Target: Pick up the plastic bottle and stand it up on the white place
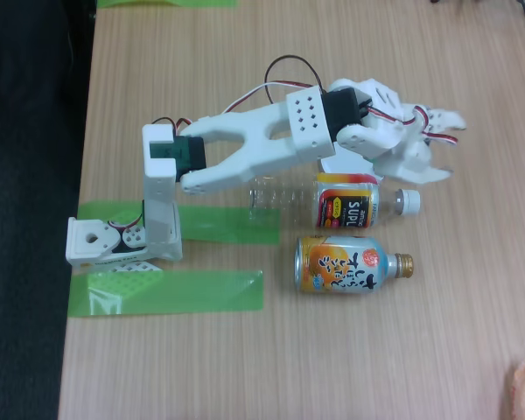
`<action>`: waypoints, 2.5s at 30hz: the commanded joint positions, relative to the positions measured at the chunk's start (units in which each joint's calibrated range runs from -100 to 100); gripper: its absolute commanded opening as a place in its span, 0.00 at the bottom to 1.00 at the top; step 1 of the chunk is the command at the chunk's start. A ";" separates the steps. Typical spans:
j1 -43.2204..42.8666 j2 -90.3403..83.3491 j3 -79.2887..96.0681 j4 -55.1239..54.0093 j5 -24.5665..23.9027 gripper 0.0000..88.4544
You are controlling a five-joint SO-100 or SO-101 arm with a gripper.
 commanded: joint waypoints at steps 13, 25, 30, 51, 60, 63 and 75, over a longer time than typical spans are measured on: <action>-8.70 -0.23 -2.94 8.01 2.38 0.28; -8.26 11.02 -15.61 8.44 2.38 0.28; -7.59 19.26 -23.22 8.52 2.38 0.28; 0.78 32.36 -34.81 16.33 6.73 0.39; 0.48 33.03 -33.99 16.85 6.73 0.39; 0.48 33.79 -33.99 16.50 6.73 0.39; 0.26 38.32 -34.81 16.25 6.73 0.39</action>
